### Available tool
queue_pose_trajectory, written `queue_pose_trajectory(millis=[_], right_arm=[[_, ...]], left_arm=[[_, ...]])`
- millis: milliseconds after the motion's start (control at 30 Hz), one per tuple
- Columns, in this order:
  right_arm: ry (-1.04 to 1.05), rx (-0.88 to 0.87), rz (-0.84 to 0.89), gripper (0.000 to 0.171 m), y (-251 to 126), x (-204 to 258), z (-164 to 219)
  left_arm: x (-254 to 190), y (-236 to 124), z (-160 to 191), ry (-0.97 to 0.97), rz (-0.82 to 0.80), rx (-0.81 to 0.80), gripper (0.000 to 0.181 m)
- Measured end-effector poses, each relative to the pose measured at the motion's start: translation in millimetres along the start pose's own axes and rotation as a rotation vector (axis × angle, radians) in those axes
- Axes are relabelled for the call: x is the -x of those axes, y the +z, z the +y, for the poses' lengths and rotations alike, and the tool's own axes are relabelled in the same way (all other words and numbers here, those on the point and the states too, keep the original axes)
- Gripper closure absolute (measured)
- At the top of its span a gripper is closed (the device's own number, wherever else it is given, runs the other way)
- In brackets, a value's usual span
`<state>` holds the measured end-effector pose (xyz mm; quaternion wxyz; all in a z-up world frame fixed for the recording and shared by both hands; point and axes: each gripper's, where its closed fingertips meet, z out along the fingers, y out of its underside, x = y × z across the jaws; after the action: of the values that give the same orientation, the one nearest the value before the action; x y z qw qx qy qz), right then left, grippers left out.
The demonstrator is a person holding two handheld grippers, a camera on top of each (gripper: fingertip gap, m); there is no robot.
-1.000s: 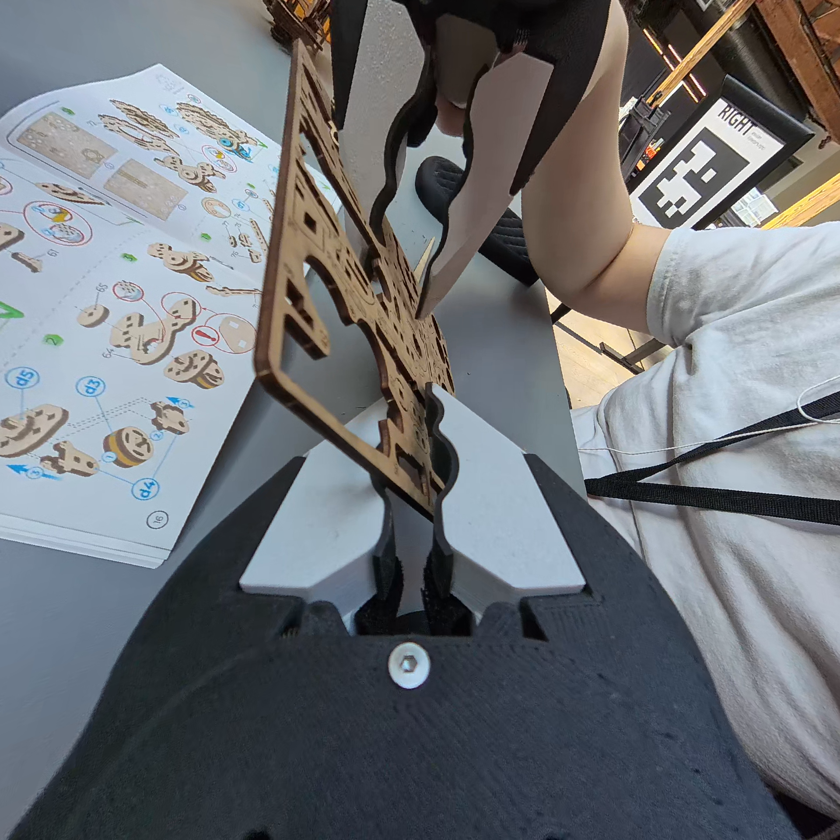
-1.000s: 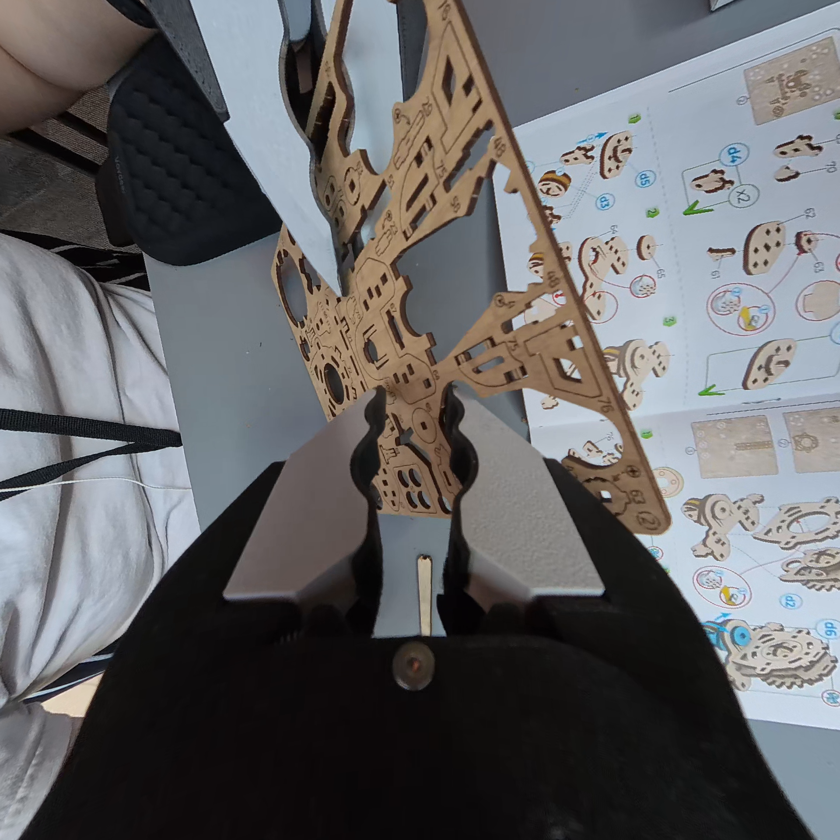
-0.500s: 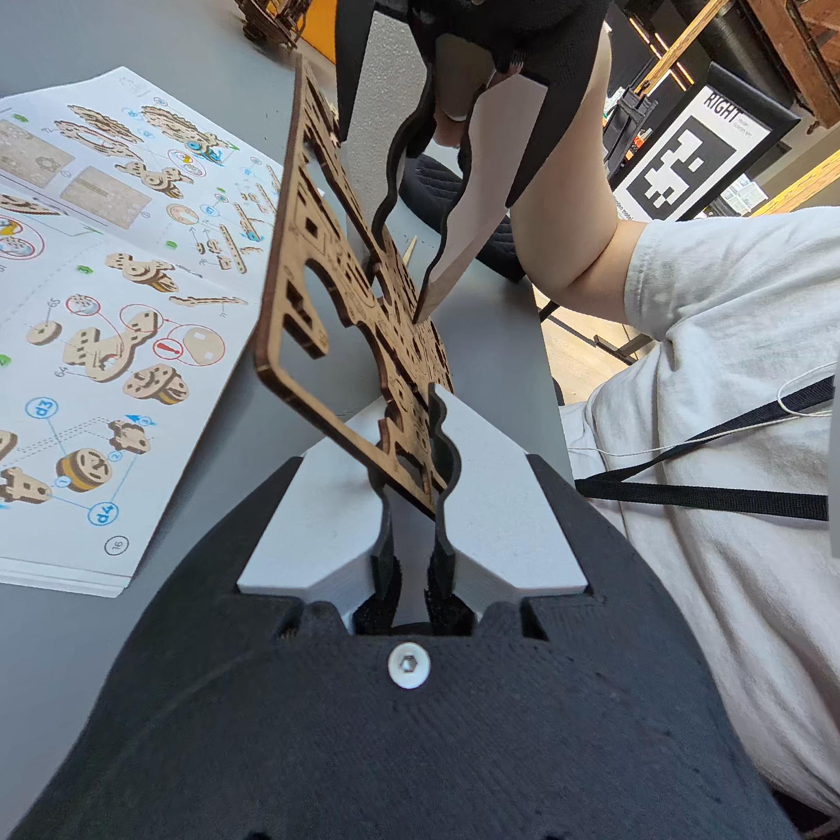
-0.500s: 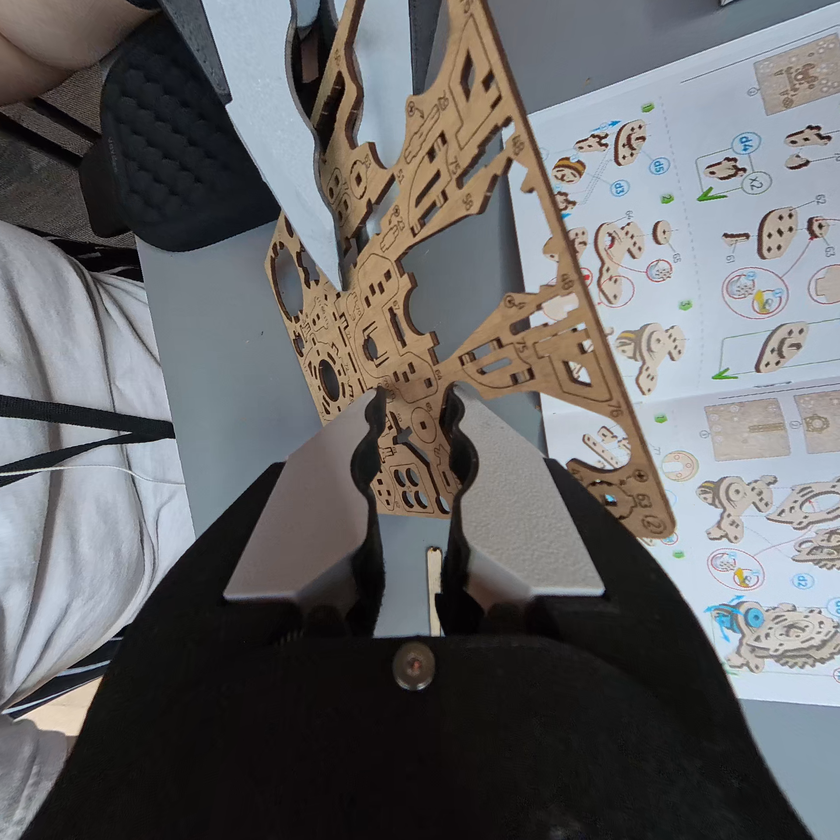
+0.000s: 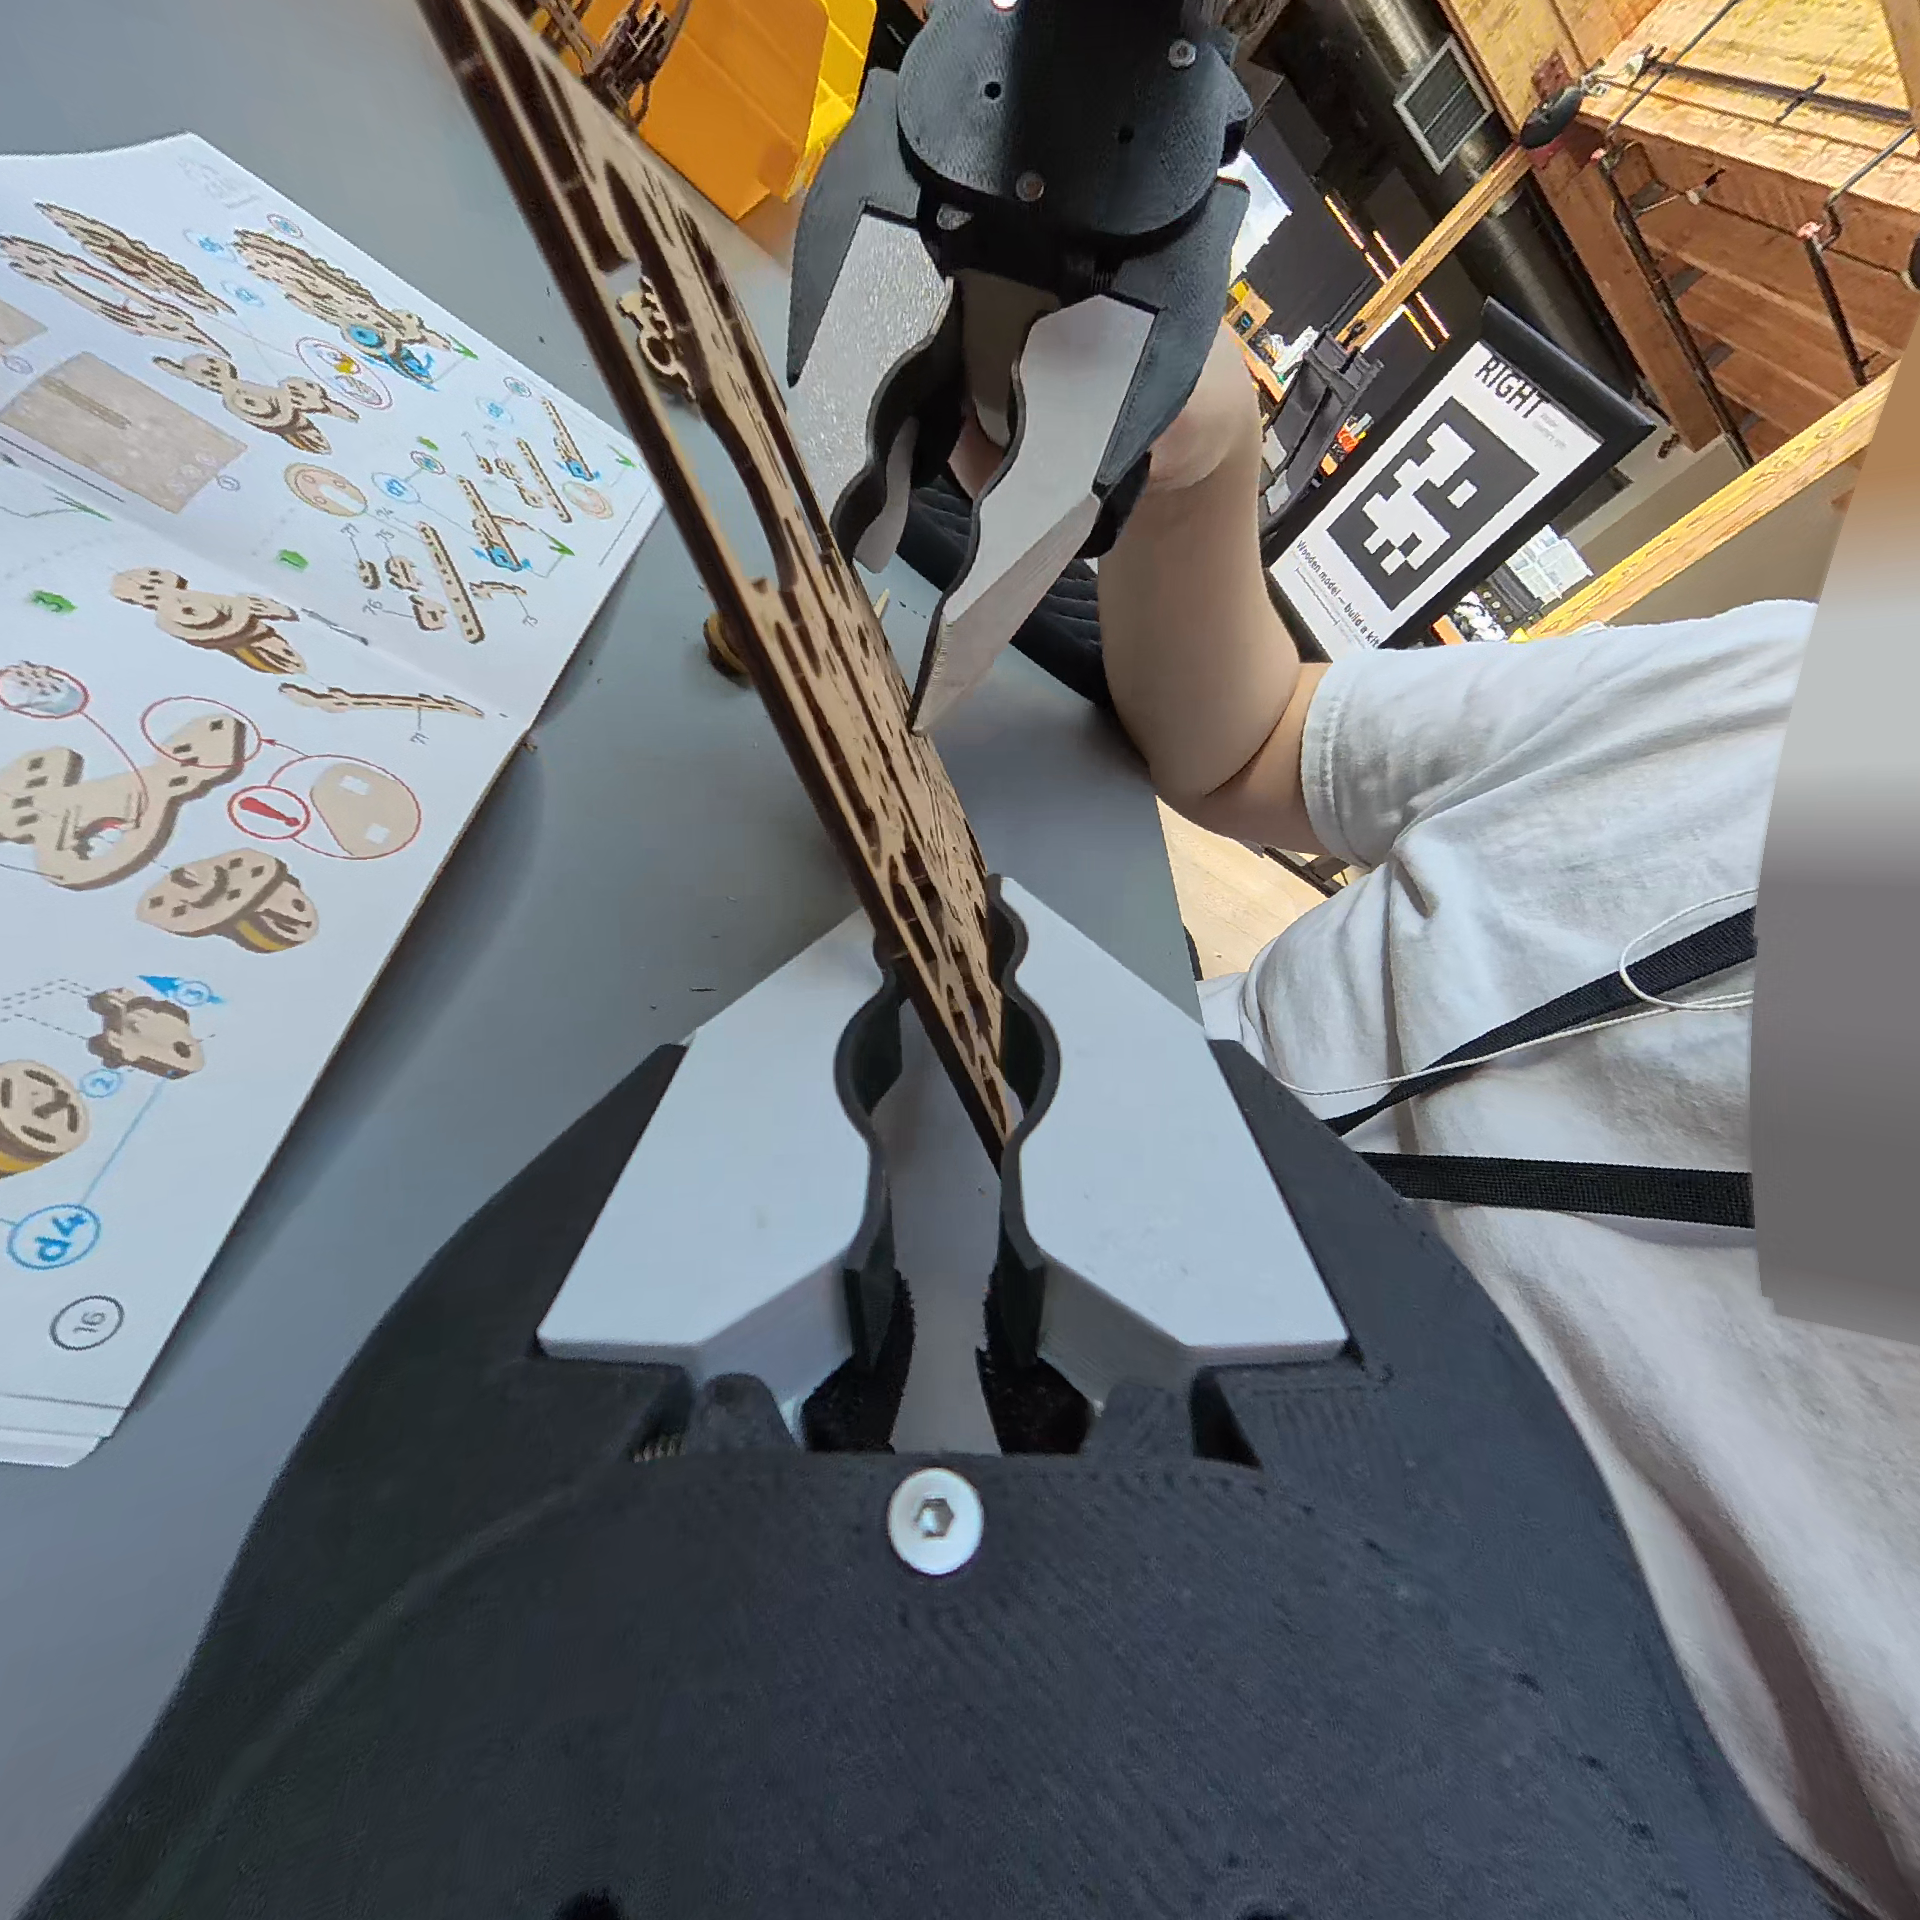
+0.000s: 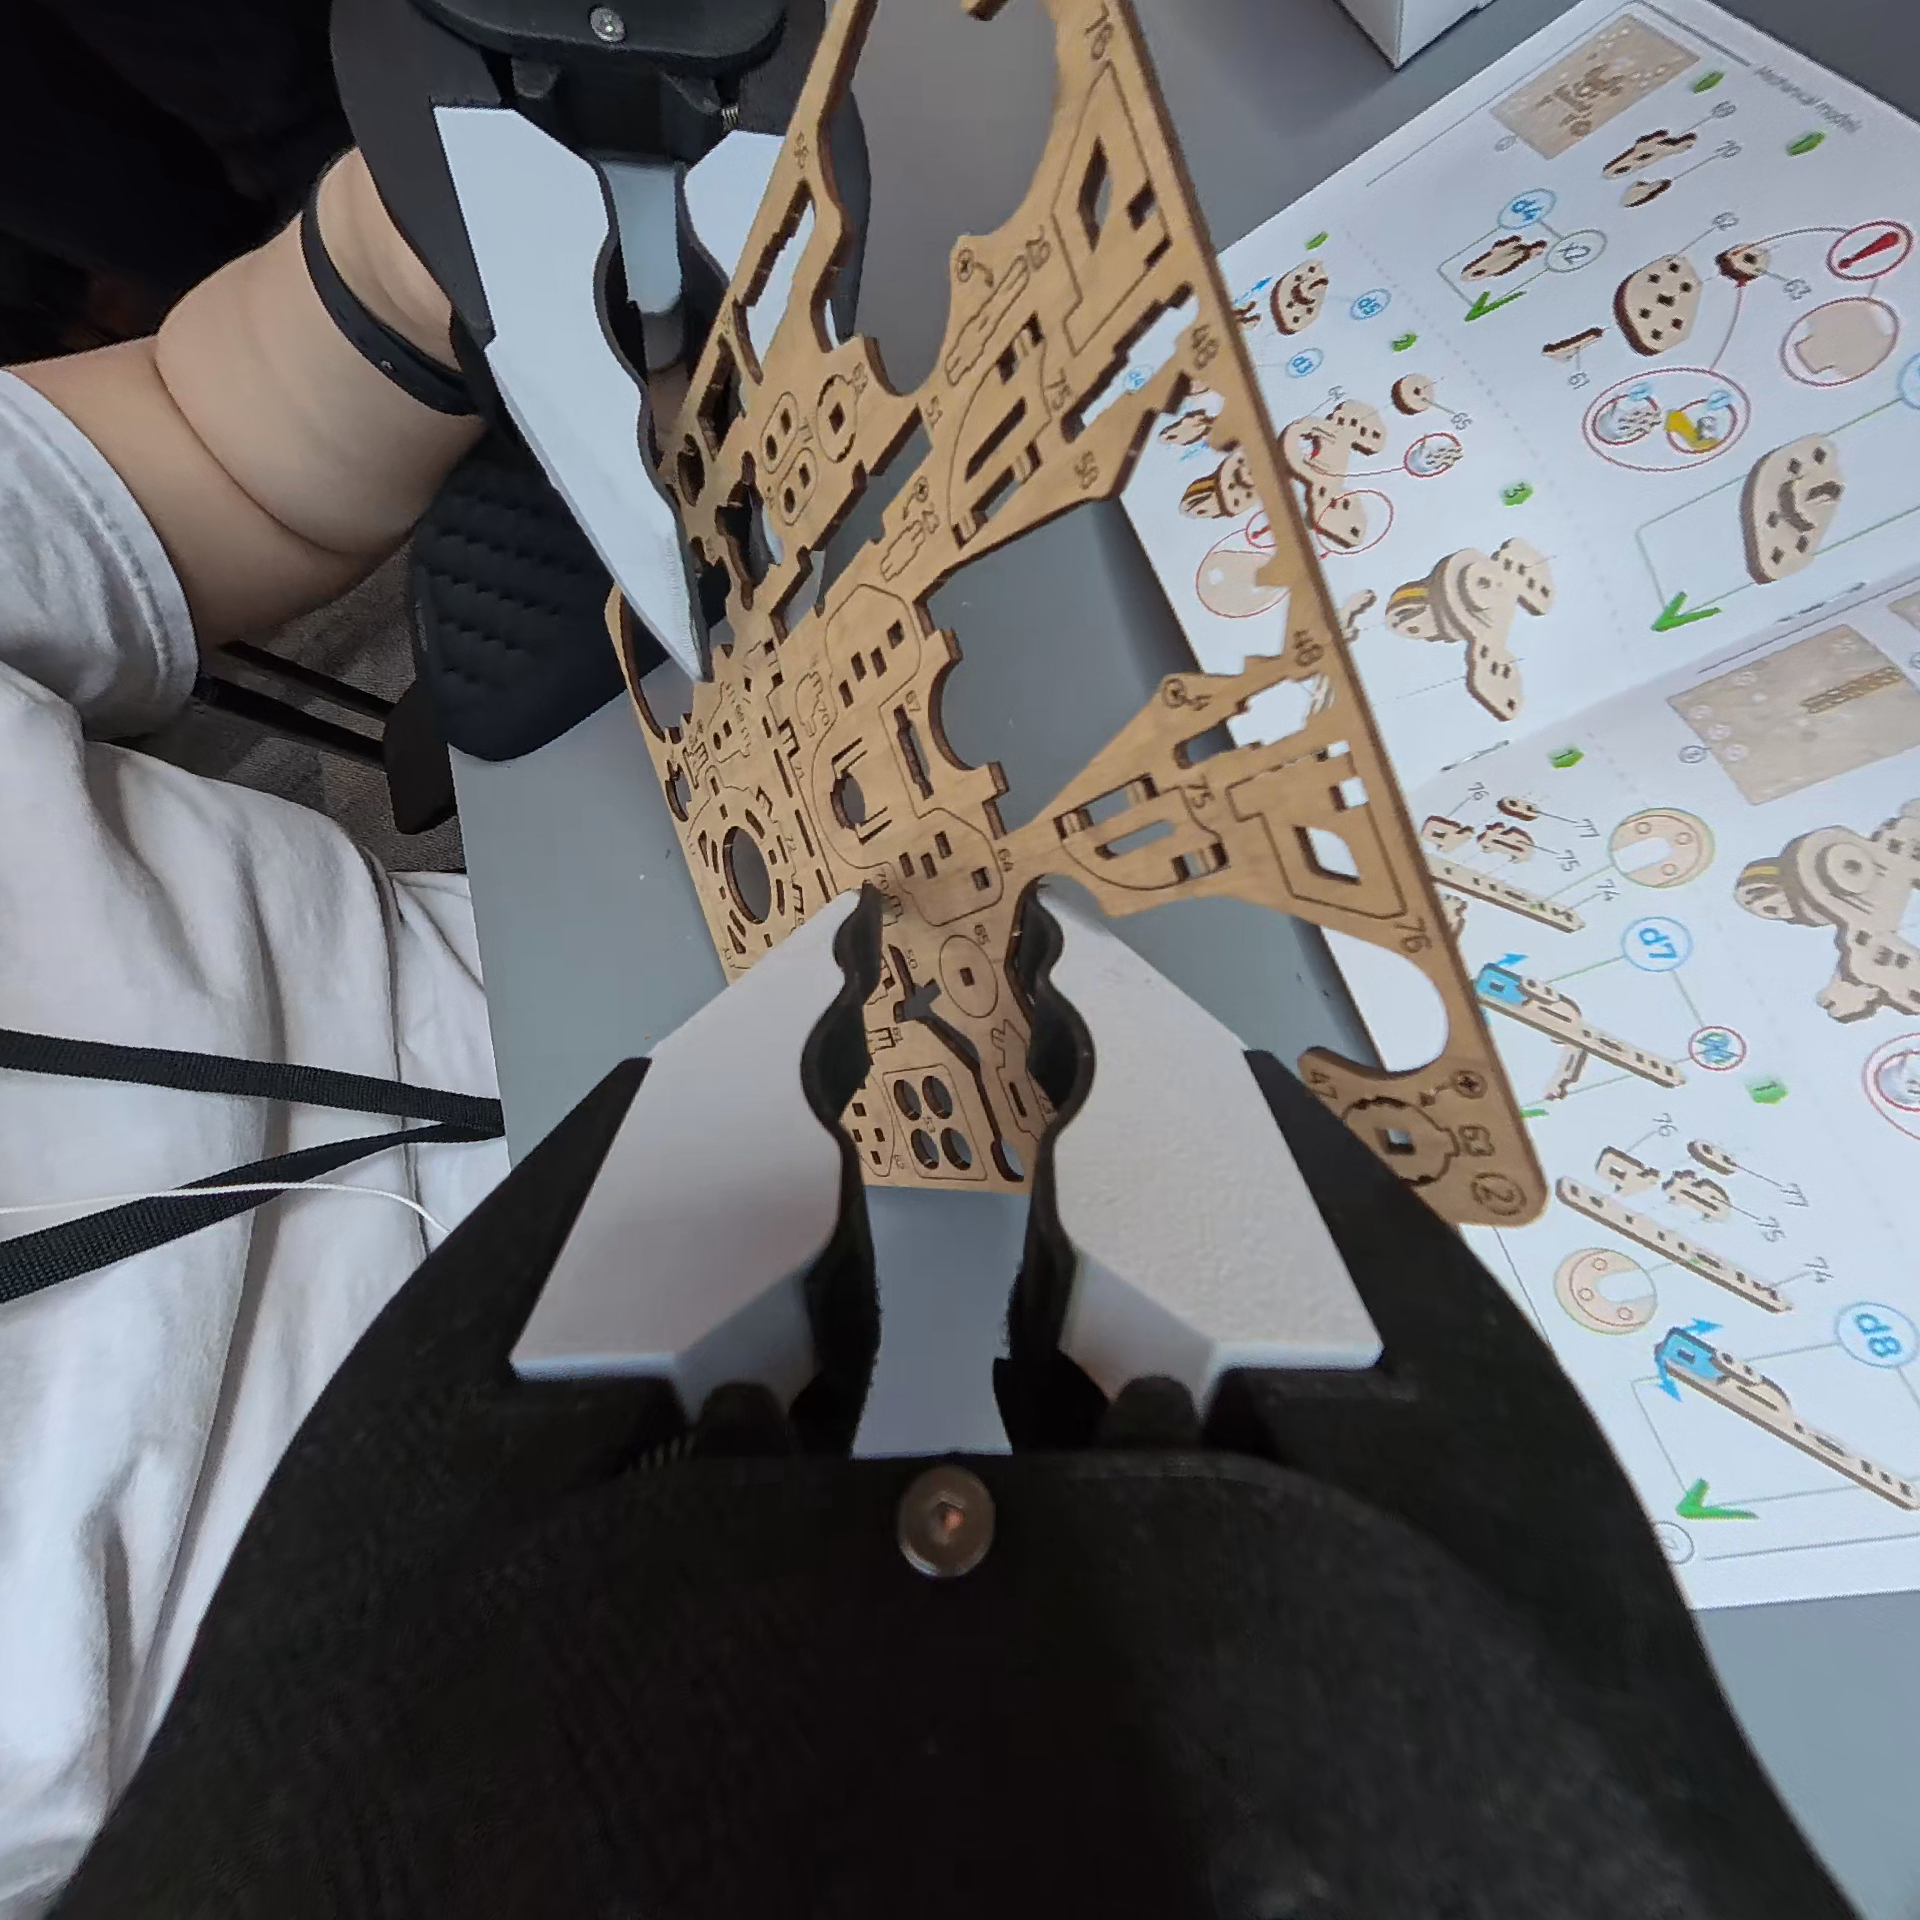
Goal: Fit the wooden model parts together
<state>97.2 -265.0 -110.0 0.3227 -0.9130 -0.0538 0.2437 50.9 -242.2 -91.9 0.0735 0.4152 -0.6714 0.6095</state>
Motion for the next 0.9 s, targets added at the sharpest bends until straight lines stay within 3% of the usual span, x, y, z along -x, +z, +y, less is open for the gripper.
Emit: queue_pose_trajectory(millis=[300, 667, 900], right_arm=[[0.028, -0.006, 0.083, 0.145, 2.5, -1.1, -2.6], [0.059, 0.000, 0.106, 0.144, 9.9, -2.1, -3.3], [0.064, -0.009, 0.105, 0.145, 9.1, 0.0, -4.4]], left_arm=[[12.1, -1.5, -3.8, -0.046, -0.075, -0.039, 0.178], [25.6, -0.6, -5.8, -0.040, -0.197, -0.054, 0.169], [20.9, 0.0, -9.5, -0.091, -0.124, -0.089, 0.175]])
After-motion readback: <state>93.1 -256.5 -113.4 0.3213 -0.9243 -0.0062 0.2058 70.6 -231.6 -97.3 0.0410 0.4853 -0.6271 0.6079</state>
